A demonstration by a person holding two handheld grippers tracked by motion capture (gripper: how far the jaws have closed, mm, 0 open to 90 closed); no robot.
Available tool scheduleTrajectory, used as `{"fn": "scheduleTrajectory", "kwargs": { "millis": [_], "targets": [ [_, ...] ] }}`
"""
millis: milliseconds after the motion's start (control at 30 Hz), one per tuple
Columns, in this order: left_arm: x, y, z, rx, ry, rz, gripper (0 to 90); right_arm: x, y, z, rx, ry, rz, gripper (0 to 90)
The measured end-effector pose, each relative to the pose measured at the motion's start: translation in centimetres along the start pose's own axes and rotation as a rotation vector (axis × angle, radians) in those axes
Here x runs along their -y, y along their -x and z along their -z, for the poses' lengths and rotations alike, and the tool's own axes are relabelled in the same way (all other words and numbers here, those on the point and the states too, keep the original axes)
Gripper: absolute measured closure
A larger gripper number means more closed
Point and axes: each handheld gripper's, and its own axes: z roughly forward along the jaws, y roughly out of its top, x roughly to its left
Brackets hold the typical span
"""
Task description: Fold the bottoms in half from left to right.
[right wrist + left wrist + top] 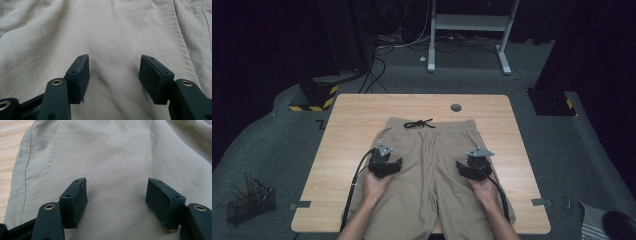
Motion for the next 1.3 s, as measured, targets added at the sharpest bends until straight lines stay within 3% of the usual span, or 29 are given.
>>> {"fn": "scheduleTrajectory", "kwargs": {
  "millis": [633, 700, 800, 900, 1033, 1167, 1300],
  "targets": [
    [2.9, 2.5, 3.4, 0.025, 0.002, -0.022, 31.6, 3.2, -2.3, 3.6, 0.003, -0.006, 0.002, 41.7],
    [2.7, 2.4, 3.3, 0.028, -0.008, -0.027, 31.6, 3.0, -2.4, 3.6, 0.000, -0.017, 0.008, 42.8],
    [1.4, 1.8, 3.0, 0.055, -0.023, -0.015, 32.2, 2.2, -2.1, 3.4, -0.017, 0.014, -0.004, 44.2],
    [-0.1, 1.3, 2.8, 0.043, -0.020, -0.022, 32.4, 1.1, -1.6, 2.7, -0.007, 0.013, -0.006, 45.3],
    [-1.6, 0.3, 1.6, 0.044, -0.025, 0.010, 33.1, 0.0, -0.7, 1.3, 0.008, -0.010, -0.011, 46.3],
    [-1.3, -0.2, 0.1, 0.018, -0.070, -0.004, 33.0, -0.2, -0.4, 0.4, 0.007, -0.026, -0.016, 46.2],
    [-0.4, 0.0, 0.1, 0.013, -0.038, -0.013, 32.2, 0.0, -0.4, 0.4, 0.001, -0.018, -0.017, 45.9]
  ]
}}
